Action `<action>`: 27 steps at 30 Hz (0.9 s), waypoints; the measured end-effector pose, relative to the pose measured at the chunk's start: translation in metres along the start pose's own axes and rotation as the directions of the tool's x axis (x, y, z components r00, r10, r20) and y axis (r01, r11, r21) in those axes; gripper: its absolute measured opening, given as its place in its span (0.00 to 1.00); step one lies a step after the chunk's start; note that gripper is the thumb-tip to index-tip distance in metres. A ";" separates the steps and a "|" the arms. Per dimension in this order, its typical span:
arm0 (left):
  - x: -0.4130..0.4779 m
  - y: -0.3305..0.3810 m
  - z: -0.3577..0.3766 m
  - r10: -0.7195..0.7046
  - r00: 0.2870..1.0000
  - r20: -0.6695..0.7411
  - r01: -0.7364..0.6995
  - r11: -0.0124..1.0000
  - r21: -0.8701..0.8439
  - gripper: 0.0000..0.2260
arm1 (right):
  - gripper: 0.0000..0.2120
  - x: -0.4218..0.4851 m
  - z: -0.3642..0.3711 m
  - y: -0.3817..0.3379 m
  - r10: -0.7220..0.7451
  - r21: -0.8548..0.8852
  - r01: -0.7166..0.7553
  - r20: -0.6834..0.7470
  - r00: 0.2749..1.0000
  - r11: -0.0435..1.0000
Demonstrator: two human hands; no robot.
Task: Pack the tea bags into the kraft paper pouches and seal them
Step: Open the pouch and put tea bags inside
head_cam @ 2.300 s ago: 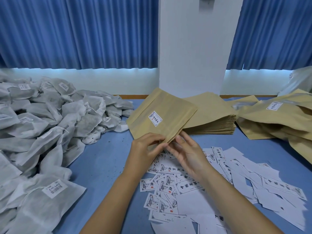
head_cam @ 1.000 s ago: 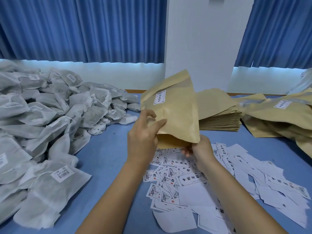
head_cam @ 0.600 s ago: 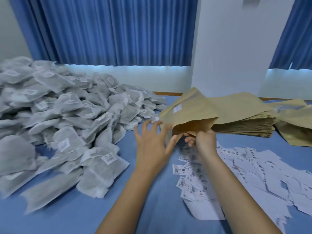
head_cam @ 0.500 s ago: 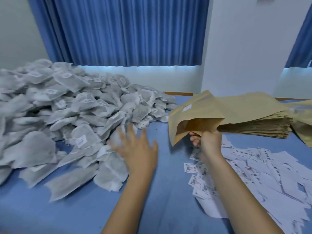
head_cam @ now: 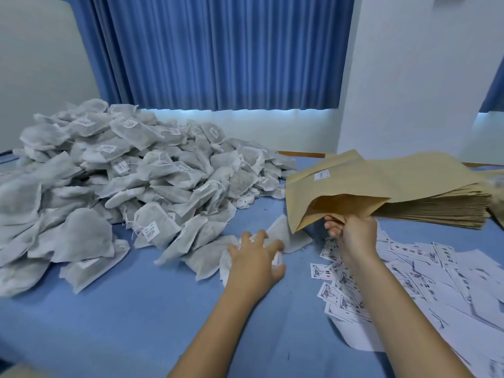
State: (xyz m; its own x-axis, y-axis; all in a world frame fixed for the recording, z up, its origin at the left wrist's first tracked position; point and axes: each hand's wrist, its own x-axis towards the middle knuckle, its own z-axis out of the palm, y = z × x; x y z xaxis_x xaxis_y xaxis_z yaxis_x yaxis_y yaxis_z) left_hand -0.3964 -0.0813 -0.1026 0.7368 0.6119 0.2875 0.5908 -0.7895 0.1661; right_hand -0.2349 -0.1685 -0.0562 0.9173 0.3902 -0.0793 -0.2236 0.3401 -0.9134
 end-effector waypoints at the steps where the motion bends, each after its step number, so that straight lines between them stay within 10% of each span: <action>1: 0.000 -0.001 0.000 0.024 1.000 0.007 -0.024 1.000 -0.008 0.25 | 0.14 0.001 -0.001 0.000 0.001 0.005 -0.001 0.001 1.000 1.000; 4: -0.003 -0.008 0.003 -0.101 0.994 0.047 0.098 0.994 0.056 0.46 | 0.14 0.004 -0.007 0.000 -0.004 0.019 0.004 -0.006 1.000 1.000; 8: -0.002 -0.008 0.006 -0.143 0.988 0.054 0.138 0.987 0.087 0.42 | 0.14 0.008 -0.015 -0.002 -0.005 0.036 0.007 -0.039 0.999 0.999; 11: 0.006 -0.006 0.001 -0.056 0.996 -0.066 0.040 0.974 -0.224 0.31 | 0.15 0.007 -0.016 -0.001 -0.005 0.022 0.006 -0.046 0.999 1.000; 15: 0.034 -0.020 -0.024 -0.327 0.914 -0.239 0.072 0.713 -0.697 0.26 | 0.15 0.007 -0.017 -0.002 -0.007 0.037 0.009 -0.056 0.998 0.999; 19: 0.060 -0.014 -0.033 -0.292 0.900 -0.322 0.052 0.808 -0.586 0.26 | 0.15 0.006 -0.017 -0.002 -0.005 0.042 0.007 -0.048 0.999 0.999; 24: 0.072 0.032 0.010 -0.067 0.974 0.218 0.116 0.969 -0.220 0.34 | 0.13 0.008 -0.017 -0.003 0.013 0.090 -0.010 -0.036 0.999 0.996; 27: 0.072 0.046 0.022 -0.077 0.972 0.221 0.104 0.988 -0.113 0.34 | 0.13 0.009 -0.018 -0.004 0.018 0.113 -0.014 -0.035 0.999 0.993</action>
State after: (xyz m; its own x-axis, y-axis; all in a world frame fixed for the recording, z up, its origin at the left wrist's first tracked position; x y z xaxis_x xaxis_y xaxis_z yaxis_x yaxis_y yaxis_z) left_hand -0.3093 -0.0723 -0.0950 0.7434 0.6662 0.0586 0.6234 -0.7220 0.3002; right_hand -0.2202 -0.1815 -0.0602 0.9243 0.3656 -0.1095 -0.2719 0.4293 -0.8613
